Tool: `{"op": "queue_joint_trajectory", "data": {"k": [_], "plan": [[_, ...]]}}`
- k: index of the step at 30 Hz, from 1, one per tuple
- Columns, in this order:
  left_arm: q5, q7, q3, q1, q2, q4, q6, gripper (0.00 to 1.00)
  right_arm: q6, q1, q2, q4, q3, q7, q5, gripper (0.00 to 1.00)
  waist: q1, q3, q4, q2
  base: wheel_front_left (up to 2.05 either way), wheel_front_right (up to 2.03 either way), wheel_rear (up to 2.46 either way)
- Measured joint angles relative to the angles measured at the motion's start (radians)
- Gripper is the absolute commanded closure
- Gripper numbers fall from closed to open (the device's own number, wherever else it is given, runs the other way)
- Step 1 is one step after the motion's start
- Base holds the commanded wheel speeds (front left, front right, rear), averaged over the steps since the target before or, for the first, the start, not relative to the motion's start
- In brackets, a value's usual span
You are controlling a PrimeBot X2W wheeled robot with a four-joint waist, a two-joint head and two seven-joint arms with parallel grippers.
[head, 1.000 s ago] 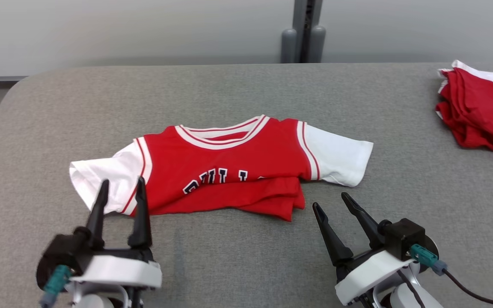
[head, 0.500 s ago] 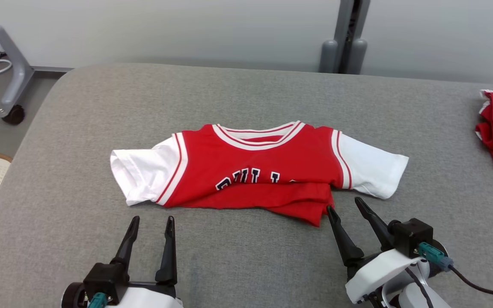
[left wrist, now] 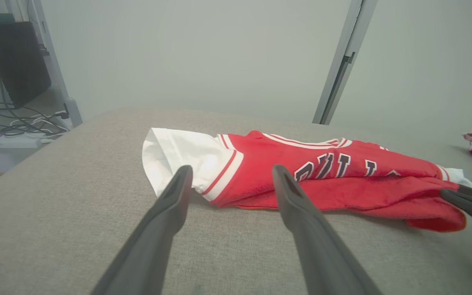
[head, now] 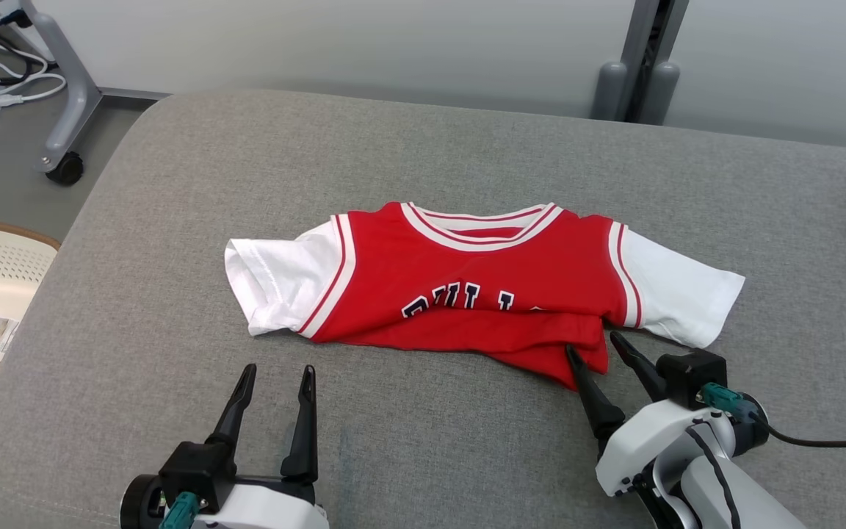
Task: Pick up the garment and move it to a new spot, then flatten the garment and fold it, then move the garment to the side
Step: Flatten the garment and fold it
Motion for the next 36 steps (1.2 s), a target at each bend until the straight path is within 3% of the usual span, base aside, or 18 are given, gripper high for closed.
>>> {"op": "queue_joint_trajectory", "data": {"k": [1, 2, 4, 5, 10, 15, 30, 32, 36], "plan": [[-0.003, 0.0, -0.001, -0.003, 0.0, 0.001, 0.0, 0.0, 0.0, -0.007, 0.0, 0.011, 0.007, 0.0, 0.0, 0.27, 0.0, 0.002, 0.003, 0.0, 0.0, 0.0, 0.0], [-0.003, 0.0, -0.002, -0.007, 0.001, 0.001, 0.0, 0.0, 0.0, -0.015, 0.002, 0.023, 0.013, 0.0, 0.005, 0.52, 0.0, 0.004, 0.005, 0.0, 0.0, 0.0, 0.0], [-0.004, 0.0, -0.002, -0.012, 0.0, 0.001, 0.0, 0.0, 0.0, -0.023, 0.001, 0.035, 0.025, 0.0, 0.013, 0.79, 0.0, 0.008, 0.009, 0.0, 0.0, 0.0, 0.0], [-0.004, 0.0, -0.002, -0.012, 0.0, 0.001, 0.001, 0.0, 0.0, -0.026, 0.0, 0.038, 0.028, 0.0, 0.015, 1.0, 0.0, 0.01, 0.01, 0.0, 0.0, 0.0, 0.0], [-0.005, 0.0, 0.002, -0.014, 0.0, -0.001, 0.004, 0.0, 0.0, -0.039, -0.017, 0.018, 0.027, 0.0, 0.004, 1.0, 0.0, 0.021, -0.004, 0.0, 0.0, 0.0, 0.0], [0.0, 0.0, 0.013, -0.016, 0.0, -0.005, 0.002, 0.0, 0.0, -0.016, -0.049, -0.078, -0.026, 0.0, -0.034, 1.0, 0.0, 0.025, -0.038, 0.0, 0.0, 0.0, 0.0], [0.037, 0.0, 0.03, -0.034, 0.0, 0.01, -0.022, 0.0, 0.0, 0.07, -0.165, -0.332, -0.355, 0.0, -0.17, 1.0, 0.0, 0.042, -0.179, 0.0, 0.0, 0.0, 0.0], [0.039, 0.0, 0.029, -0.034, 0.0, 0.014, -0.028, 0.0, 0.0, 0.088, -0.167, -0.337, -0.398, 0.0, -0.188, 1.0, 0.0, 0.04, -0.189, 0.0, 0.0, 0.0, 0.0], [0.038, 0.0, 0.011, -0.035, 0.0, 0.032, -0.037, 0.0, 0.0, 0.171, -0.163, -0.192, -0.376, 0.0, -0.21, 1.0, 0.0, 0.033, -0.192, 0.0, 0.0, 0.0, 0.0]]}}
